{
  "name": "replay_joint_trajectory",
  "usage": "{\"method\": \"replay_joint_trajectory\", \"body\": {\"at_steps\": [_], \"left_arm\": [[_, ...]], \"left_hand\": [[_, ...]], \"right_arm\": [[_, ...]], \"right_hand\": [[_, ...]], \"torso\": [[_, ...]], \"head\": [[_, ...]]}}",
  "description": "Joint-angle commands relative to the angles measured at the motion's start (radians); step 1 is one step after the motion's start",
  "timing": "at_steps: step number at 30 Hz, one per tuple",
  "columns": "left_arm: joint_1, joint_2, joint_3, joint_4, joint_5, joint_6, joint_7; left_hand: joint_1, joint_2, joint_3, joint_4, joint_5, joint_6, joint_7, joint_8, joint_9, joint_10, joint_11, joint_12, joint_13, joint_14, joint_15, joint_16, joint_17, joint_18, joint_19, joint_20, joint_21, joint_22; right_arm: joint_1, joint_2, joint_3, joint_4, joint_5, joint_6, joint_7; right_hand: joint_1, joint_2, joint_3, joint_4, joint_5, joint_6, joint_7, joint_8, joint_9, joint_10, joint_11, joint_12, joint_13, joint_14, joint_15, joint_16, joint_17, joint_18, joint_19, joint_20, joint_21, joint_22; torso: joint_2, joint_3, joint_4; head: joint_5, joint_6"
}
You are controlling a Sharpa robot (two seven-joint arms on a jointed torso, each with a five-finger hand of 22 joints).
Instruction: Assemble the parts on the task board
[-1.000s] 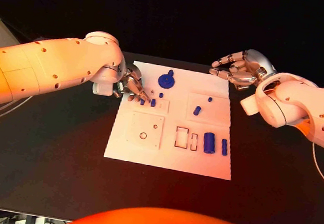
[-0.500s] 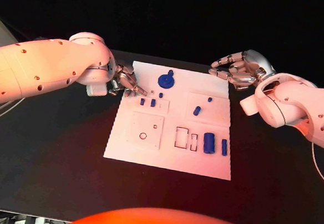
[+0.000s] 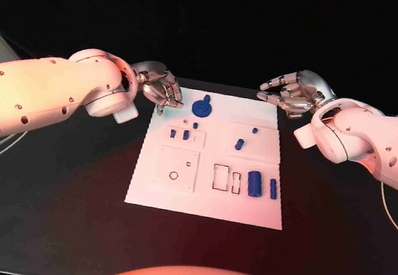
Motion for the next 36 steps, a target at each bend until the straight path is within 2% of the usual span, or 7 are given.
{"method": "replay_joint_trajectory", "body": {"at_steps": [1, 7, 10, 15, 18, 23, 36], "left_arm": [[-0.017, 0.005, -0.005, 0.008, -0.102, -0.176, 0.223], [-0.04, 0.022, -0.021, 0.0, -0.284, -0.242, 0.293], [-0.046, 0.034, -0.029, -0.008, -0.361, -0.246, 0.309], [-0.051, 0.053, -0.041, -0.019, -0.456, -0.236, 0.318], [-0.053, 0.066, -0.045, -0.029, -0.502, -0.216, 0.315], [-0.057, 0.089, -0.052, -0.051, -0.554, -0.169, 0.304], [-0.059, 0.128, -0.06, -0.09, -0.602, -0.102, 0.271]], "left_hand": [[0.038, -0.011, 0.033, -0.045, -0.004, 0.047, 0.009, -0.024, -0.062, 0.015, 0.001, -0.055, -0.054, -0.009, -0.004, -0.002, -0.023, 0.011, 0.0, -0.007, 0.021, 0.016], [0.04, -0.024, 0.044, -0.093, -0.005, 0.098, 0.004, -0.076, -0.143, 0.027, 0.005, -0.13, -0.121, -0.016, 0.0, 0.001, -0.049, 0.012, -0.039, -0.006, 0.074, 0.061], [0.037, -0.032, 0.043, -0.104, -0.006, 0.109, -0.008, -0.093, -0.165, 0.032, 0.007, -0.156, -0.143, -0.02, 0.001, 0.006, -0.055, 0.012, -0.05, -0.003, 0.086, 0.072], [0.03, -0.036, 0.04, -0.116, -0.007, 0.129, -0.024, -0.12, -0.196, 0.041, -0.001, -0.192, -0.173, -0.021, -0.005, 0.029, -0.058, 0.013, -0.059, -0.005, 0.106, 0.087], [0.023, -0.039, 0.037, -0.12, -0.009, 0.144, -0.032, -0.132, -0.209, 0.048, -0.004, -0.207, -0.187, -0.017, -0.01, 0.052, -0.056, 0.013, -0.057, -0.008, 0.119, 0.097], [0.009, -0.04, 0.033, -0.12, -0.012, 0.18, -0.041, -0.148, -0.229, 0.071, -0.008, -0.228, -0.206, 0.0, -0.012, 0.12, -0.047, 0.013, -0.044, -0.009, 0.147, 0.114], [-0.001, -0.049, 0.024, -0.12, -0.017, 0.191, -0.026, -0.168, -0.243, 0.076, 0.007, -0.242, -0.214, -0.003, 0.003, 0.162, -0.046, 0.011, -0.043, 0.003, 0.159, 0.124]], "right_arm": [[0.0, 0.0, 0.0, -0.007, 0.021, -0.022, 0.05], [0.0, 0.003, -0.001, -0.017, 0.037, -0.035, 0.092], [0.0, 0.004, -0.001, -0.02, 0.04, -0.041, 0.106], [0.0, 0.008, -0.002, -0.025, 0.042, -0.044, 0.121], [0.0, 0.012, -0.003, -0.027, 0.044, -0.04, 0.131], [0.0, 0.017, -0.003, -0.031, 0.05, -0.029, 0.144], [-0.001, 0.027, -0.003, -0.036, 0.056, -0.017, 0.15]], "right_hand": [[0.001, -0.013, 0.023, -0.001, 0.005, -0.012, -0.001, 0.011, 0.004, -0.096, -0.001, -0.122, -0.011, 0.022, -0.004, -0.068, 0.004, 0.036, -0.054, -0.003, -0.143, -0.094], [0.021, -0.035, 0.117, -0.007, 0.007, -0.012, -0.004, 0.046, 0.016, -0.37, -0.008, -0.601, -0.426, -0.147, -0.005, -0.447, -0.354, 0.115, -0.23, -0.004, -0.693, -0.506], [0.025, -0.054, 0.17, -0.019, 0.006, -0.02, -0.004, 0.059, 0.019, -0.375, -0.005, -0.726, -0.551, -0.243, 0.004, -0.686, -0.514, 0.114, -0.247, 0.005, -0.802, -0.59], [0.017, -0.066, 0.209, -0.037, 0.006, -0.031, 0.007, 0.067, 0.021, -0.385, 0.013, -0.856, -0.687, -0.297, 0.022, -0.816, -0.54, 0.11, -0.277, 0.022, -0.907, -0.675], [0.008, -0.073, 0.233, -0.052, 0.004, -0.042, 0.024, 0.07, 0.021, -0.393, 0.044, -0.975, -0.825, -0.365, 0.051, -0.947, -0.588, 0.108, -0.333, 0.053, -1.003, -0.755], [-0.011, -0.071, 0.256, -0.08, 0.005, -0.054, 0.041, 0.068, 0.016, -0.375, 0.063, -1.076, -1.002, -0.407, 0.087, -1.126, -0.689, 0.113, -0.366, 0.093, -1.132, -0.895], [-0.031, -0.066, 0.256, -0.102, 0.008, -0.072, 0.057, 0.06, 0.008, -0.379, 0.079, -1.104, -1.102, -0.407, 0.106, -1.218, -0.751, 0.113, -0.364, 0.112, -1.188, -0.998]], "torso": [[-0.001, -0.0007, 0.0013], [0.0, 0.0, -0.0021], [0.0, 0.0008, -0.0008], [0.002, 0.0012, -0.002], [0.002, 0.0013, -0.0023], [0.001, 0.0022, -0.0012], [0.002, 0.0007, -0.0013]], "head": [[0.003, 0.01], [0.002, 0.027], [0.0, 0.041], [0.0, 0.055], [0.0, 0.06], [0.001, 0.066], [0.001, 0.066]]}}
